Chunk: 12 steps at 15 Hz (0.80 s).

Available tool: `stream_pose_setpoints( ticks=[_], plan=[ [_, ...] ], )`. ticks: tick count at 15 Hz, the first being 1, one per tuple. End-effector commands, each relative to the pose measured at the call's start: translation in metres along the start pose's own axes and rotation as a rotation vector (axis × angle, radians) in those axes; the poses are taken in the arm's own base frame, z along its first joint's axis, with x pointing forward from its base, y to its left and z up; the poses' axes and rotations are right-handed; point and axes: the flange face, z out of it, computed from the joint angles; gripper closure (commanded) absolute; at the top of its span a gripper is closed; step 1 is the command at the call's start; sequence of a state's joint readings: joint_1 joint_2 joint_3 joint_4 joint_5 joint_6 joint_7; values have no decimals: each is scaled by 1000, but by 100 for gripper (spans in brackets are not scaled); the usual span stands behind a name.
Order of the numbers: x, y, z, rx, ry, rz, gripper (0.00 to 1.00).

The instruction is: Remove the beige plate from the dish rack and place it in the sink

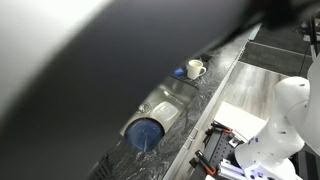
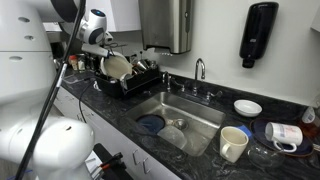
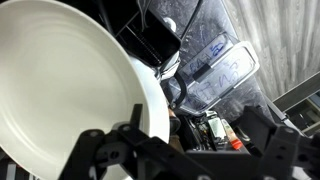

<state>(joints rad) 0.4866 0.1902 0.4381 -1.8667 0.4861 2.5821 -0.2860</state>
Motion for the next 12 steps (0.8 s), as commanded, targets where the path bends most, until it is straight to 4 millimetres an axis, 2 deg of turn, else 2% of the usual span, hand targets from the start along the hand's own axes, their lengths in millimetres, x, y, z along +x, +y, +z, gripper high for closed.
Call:
stream_pose_setpoints(
  ticks=[1,8,12],
  plan=[
    [10,7,8,-12,-7,-44,0],
    [16,13,22,-86,-25,-21,0],
    [12,11,19,-109,-31,-13,0]
  ],
)
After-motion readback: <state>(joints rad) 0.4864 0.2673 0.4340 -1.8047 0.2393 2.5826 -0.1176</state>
